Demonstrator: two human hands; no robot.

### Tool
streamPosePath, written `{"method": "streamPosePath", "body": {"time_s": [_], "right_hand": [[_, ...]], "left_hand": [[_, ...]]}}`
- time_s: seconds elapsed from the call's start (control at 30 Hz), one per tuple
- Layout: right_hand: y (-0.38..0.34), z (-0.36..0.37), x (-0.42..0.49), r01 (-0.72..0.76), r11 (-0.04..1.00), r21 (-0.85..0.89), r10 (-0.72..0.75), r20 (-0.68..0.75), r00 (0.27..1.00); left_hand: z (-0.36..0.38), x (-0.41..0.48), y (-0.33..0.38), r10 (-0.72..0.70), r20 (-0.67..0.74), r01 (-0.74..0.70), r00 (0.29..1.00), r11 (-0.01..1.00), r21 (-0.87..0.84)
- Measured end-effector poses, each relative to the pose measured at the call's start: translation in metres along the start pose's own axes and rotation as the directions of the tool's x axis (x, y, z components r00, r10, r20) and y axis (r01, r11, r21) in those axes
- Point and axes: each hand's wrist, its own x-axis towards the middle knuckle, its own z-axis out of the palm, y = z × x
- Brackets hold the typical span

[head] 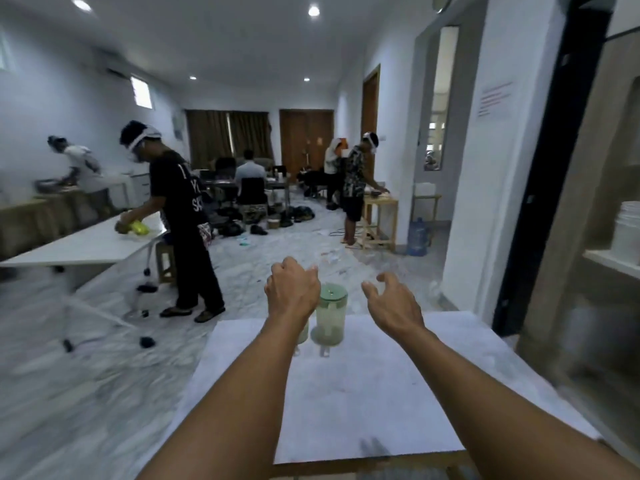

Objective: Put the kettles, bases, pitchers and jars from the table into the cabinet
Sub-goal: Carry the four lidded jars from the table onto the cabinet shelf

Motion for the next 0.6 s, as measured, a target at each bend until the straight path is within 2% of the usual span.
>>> {"method": "streamPosePath", "body": {"time_s": [0.17,0.33,0.47,0.6], "right_hand": [[0.022,0.091,0.071,-0.049,0.998,-0.034,0.055,0.193,0.98],[0.057,0.169,0.148,-0.237,0.971,-0.02,0.231,0.313,0.921],[0.079,0.215,0.191,-0.422,0.903,0.078,0.369,0.362,0.856],[0.096,0.249,0.216,-0.488,0.86,0.149,0.391,0.421,0.818]], "left_hand": [[0.049,0.061,-0.069,-0.236,0.002,0.236,0.972,0.971,0.029],[0.13,0.112,-0.113,-0.426,0.099,0.429,0.899,0.903,-0.002],[0.184,0.14,-0.135,-0.53,0.185,0.55,0.827,0.831,-0.078],[0.217,0.162,-0.151,-0.598,0.217,0.634,0.771,0.755,-0.17]]}}
